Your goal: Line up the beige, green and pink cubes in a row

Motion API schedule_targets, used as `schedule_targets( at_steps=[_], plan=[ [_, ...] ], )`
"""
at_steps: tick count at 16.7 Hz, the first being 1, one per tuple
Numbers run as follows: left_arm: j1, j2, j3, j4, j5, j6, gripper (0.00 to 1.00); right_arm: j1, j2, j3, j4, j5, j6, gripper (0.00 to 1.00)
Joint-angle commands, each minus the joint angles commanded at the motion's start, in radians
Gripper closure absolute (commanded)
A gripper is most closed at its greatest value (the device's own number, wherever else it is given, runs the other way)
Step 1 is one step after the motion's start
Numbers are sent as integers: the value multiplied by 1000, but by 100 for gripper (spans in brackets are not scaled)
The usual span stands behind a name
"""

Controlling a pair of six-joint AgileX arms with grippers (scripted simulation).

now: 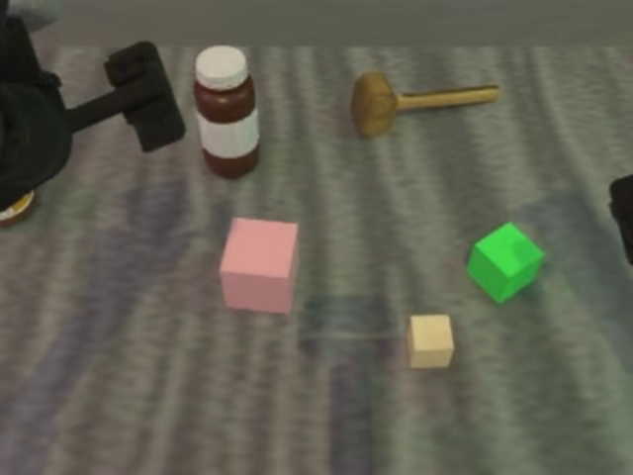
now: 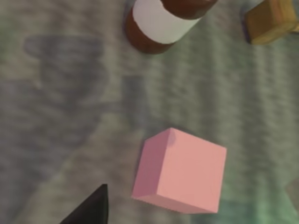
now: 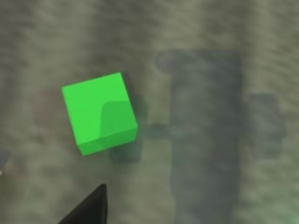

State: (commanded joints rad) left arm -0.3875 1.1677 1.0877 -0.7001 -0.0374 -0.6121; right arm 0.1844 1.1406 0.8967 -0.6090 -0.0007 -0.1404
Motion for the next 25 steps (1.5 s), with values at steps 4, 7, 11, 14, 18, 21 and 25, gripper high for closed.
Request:
schedule_targets(
  at_steps=[4,7,11,14,18,21,25],
  plan=[
    [161,-445,-424,238,6,189,0,59,370,284,-205,0,-45,0],
    [260,-717,-687,403,14,334,0,98,608,476,-335,0,-76,0],
    [356,-999,-943,586,27,503,0,138,852,678,-460,2,-107,0],
    [396,-1130,-1057,673,35,586,0,156,957,773,-516,3,-121,0],
    [407,-1168,-1088,700,37,612,0,161,987,800,-530,3,-125,0],
    [407,-1168,-1088,700,37,612,0,157,989,801,-531,3,-125,0],
    [407,-1168,-1088,700,37,612,0,160,1016,753,-458,3,-126,0]
  ],
)
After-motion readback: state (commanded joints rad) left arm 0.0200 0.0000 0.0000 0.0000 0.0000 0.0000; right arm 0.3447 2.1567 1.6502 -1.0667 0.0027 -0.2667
